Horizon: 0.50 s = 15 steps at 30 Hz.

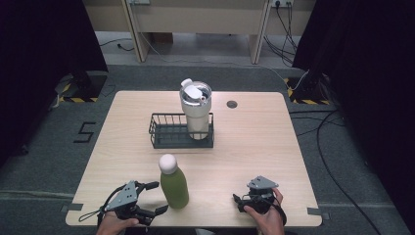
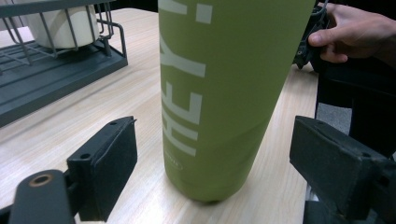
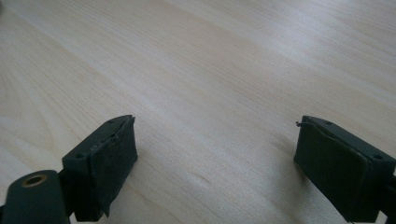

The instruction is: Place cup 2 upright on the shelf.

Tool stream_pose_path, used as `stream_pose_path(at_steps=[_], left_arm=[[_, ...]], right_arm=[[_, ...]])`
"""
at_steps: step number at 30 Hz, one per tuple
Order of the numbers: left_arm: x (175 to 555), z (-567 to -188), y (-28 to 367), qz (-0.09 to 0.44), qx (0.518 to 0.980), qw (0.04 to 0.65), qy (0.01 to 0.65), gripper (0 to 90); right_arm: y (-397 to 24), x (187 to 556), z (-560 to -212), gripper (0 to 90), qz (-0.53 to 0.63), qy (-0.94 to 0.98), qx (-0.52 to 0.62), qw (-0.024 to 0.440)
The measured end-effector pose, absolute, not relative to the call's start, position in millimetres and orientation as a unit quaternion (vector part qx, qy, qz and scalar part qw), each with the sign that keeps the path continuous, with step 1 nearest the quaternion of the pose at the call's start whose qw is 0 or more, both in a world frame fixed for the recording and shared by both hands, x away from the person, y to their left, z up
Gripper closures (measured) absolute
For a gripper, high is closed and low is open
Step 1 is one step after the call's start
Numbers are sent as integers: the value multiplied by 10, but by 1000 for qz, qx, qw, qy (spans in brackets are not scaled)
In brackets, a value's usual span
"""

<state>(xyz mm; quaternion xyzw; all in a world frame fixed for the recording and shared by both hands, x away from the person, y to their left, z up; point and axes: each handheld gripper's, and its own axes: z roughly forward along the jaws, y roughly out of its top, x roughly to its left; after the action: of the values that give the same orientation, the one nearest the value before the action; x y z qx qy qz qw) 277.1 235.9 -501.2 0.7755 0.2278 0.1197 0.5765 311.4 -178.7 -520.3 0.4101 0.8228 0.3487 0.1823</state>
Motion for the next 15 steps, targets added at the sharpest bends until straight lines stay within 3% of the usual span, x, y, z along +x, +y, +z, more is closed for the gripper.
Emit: stream_pose_path(at_steps=[15], left_arm=[[2838,-5055,2154,119,782,571,219,149]], right_arm=[[-1784,3115,-5203,129,349,823,409,182]])
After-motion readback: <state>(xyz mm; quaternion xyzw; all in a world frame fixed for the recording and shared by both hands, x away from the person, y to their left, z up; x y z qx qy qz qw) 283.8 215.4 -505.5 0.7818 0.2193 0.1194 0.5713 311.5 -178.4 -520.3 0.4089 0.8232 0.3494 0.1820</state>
